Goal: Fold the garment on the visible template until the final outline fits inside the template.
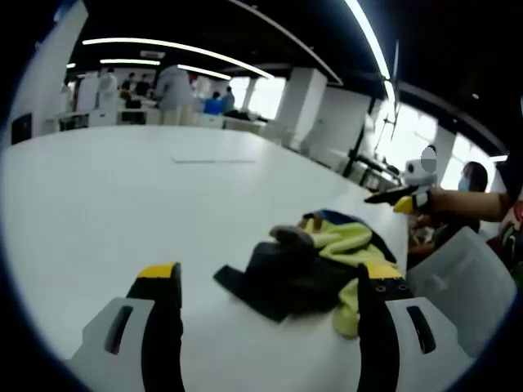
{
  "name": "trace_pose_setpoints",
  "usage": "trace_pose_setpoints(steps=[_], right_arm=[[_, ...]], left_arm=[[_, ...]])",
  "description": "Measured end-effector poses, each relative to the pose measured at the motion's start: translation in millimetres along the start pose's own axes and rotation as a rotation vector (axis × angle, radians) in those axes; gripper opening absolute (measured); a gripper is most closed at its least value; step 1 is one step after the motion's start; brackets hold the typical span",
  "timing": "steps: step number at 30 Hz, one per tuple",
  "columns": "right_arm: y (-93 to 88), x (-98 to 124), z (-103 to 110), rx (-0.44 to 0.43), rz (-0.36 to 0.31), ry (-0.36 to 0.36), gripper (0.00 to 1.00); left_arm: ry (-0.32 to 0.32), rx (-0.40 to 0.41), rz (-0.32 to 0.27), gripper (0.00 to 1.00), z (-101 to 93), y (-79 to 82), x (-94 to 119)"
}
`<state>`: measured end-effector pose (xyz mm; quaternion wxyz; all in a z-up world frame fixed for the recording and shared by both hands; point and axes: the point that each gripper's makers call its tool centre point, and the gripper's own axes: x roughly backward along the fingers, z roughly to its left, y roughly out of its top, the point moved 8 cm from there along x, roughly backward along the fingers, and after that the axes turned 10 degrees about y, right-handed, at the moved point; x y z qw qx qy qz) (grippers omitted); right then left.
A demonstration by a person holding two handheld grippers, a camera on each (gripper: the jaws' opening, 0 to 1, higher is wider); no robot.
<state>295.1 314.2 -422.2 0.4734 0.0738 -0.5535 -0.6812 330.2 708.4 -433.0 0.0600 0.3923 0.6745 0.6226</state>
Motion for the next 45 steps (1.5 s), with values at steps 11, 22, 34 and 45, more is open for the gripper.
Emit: trace_pose_setpoints(steps=[11,22,34,45], right_arm=[[-2.5,3.2,1.9,0.002,-0.003,-0.015,0.98],[-4.5,5.6,0.2,-0.008,-0.005,-0.025,0.98],[-3.8,7.0,-2.2,-0.016,-0.009,-0.032,0.96],[-4.7,4.3,-4.6,-0.016,0.009,-0.022,0.90]], left_arm=[[-0.005,-0.005,0.007,0.85,-0.6,-1.8,-0.7],[-0.008,-0.014,0.020,0.84,-0.9,-3.0,-1.7],[0.000,-0.018,0.031,0.81,2.6,-5.1,-2.1],[0.004,-0.032,0.036,0.75,3.3,-6.3,-2.9]])
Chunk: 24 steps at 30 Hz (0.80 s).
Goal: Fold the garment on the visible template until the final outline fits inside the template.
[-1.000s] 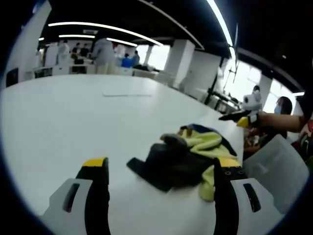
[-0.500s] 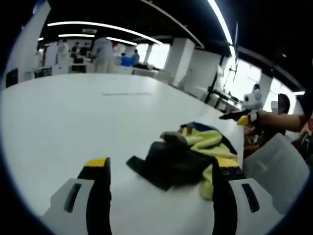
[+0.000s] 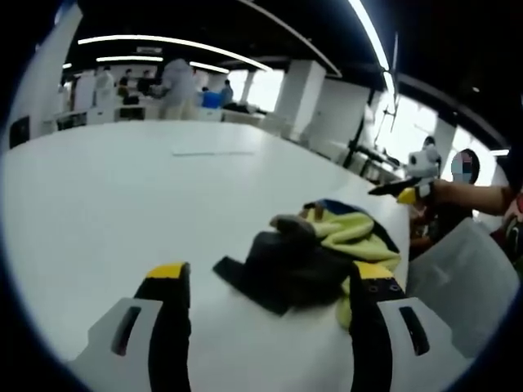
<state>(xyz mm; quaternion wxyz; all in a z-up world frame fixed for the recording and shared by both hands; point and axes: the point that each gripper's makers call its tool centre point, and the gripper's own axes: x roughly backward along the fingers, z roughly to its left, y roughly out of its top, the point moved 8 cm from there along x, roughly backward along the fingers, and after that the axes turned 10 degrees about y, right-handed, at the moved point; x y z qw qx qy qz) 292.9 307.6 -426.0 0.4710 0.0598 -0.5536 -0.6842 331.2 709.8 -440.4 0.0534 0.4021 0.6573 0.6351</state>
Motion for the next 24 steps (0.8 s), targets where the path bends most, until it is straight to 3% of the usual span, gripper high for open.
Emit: trace_pose_setpoints(steps=[12,18,24], right_arm=[[7.9,-12.4,3.3,0.016,0.027,0.038,0.77],[13.8,-22.0,5.8,0.029,0.043,0.062,0.69],[22.1,-35.6,0.8,0.050,0.083,0.054,0.50]], left_arm=[[-0.029,-0.077,0.002,0.64,-2.8,10.1,-7.0],[-0.059,-0.115,0.004,0.53,-5.3,16.8,-19.1],[-0.094,-0.120,0.014,0.41,-11.0,19.1,-28.7]])
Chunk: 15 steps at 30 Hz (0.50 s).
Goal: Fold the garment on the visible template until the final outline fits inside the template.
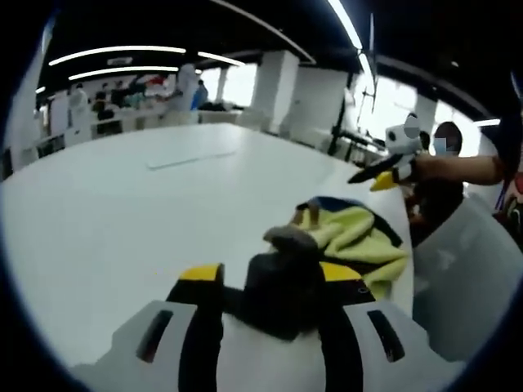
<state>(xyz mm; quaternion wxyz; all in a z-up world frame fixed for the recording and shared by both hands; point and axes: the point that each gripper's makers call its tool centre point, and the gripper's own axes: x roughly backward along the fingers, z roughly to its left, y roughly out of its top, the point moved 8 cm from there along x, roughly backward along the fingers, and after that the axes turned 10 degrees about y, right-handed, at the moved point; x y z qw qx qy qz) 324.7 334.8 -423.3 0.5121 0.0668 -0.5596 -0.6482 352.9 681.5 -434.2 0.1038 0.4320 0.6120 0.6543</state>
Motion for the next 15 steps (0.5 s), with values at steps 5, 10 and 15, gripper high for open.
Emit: trace_pose_setpoints(steps=[5,10,15], right_arm=[[6.3,-14.3,-2.2,0.013,0.038,-0.012,0.37],[7.6,-25.9,-3.1,0.048,0.096,-0.040,0.30],[12.3,-34.7,-6.1,0.026,0.111,-0.059,0.25]], left_arm=[[-0.005,-0.006,-0.002,0.34,0.3,3.5,-4.2],[-0.014,-0.011,0.006,0.29,3.2,4.7,-6.9],[-0.022,-0.011,0.006,0.24,5.2,7.0,-9.6]])
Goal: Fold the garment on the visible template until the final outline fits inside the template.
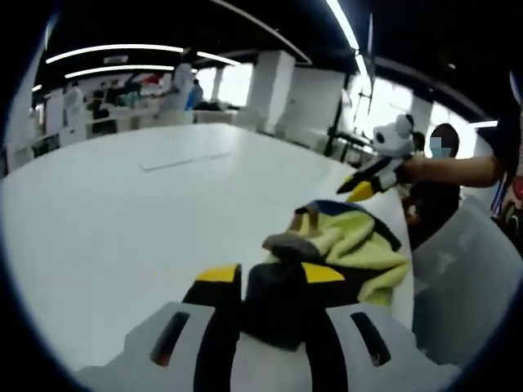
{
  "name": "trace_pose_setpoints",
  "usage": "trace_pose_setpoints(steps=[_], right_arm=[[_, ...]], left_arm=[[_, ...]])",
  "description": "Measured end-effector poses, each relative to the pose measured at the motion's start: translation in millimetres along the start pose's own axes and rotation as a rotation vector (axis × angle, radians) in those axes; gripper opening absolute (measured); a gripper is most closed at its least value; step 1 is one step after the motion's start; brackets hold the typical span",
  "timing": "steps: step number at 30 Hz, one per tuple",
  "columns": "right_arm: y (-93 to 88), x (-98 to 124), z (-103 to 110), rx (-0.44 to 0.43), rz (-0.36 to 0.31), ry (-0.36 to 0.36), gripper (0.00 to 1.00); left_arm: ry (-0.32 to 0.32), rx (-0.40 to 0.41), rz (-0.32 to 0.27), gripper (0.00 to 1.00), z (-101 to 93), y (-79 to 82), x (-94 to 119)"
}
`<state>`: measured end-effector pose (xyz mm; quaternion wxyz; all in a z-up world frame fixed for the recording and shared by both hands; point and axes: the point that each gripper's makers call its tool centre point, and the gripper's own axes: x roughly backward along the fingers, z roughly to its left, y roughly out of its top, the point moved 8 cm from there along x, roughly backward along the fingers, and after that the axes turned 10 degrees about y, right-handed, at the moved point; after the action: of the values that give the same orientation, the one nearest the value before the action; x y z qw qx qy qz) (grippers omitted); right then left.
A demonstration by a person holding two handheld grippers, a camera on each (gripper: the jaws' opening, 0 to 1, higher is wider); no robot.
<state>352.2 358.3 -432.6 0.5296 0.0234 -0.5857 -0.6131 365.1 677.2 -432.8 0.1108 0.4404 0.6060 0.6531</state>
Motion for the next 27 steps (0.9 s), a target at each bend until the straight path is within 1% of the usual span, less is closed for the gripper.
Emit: trace_pose_setpoints(steps=[4,6,9,15,19,24,26,27], right_arm=[[4.1,-8.4,1.6,0.006,0.018,-0.022,0.23],[3.6,-12.4,1.0,0.007,0.044,-0.033,0.21],[3.0,-16.3,-0.4,0.028,0.060,-0.047,0.19],[0.0,-12.4,-3.9,0.027,0.079,-0.072,0.08],[-2.0,-8.8,-6.8,0.011,0.078,-0.074,0.00],[-2.5,-7.7,-6.2,-0.009,0.063,-0.067,0.00],[-2.6,-7.7,-5.7,0.015,0.069,-0.066,0.00],[-2.4,-7.4,-6.0,0.010,0.066,-0.073,0.00]], left_arm=[[-0.003,0.000,0.001,0.22,1.4,0.7,-2.6],[-0.009,-0.002,0.001,0.21,1.3,0.6,-3.8],[-0.014,-0.002,0.004,0.20,2.0,0.4,-4.9],[-0.005,0.010,0.000,0.15,6.5,1.1,-5.1],[-0.004,0.025,0.006,0.14,7.6,0.4,-7.3],[-0.006,0.031,0.009,0.16,6.6,0.2,-10.3],[-0.009,0.034,0.012,0.16,6.5,-0.1,-11.4],[-0.010,0.036,0.013,0.16,6.2,-0.1,-11.9]])
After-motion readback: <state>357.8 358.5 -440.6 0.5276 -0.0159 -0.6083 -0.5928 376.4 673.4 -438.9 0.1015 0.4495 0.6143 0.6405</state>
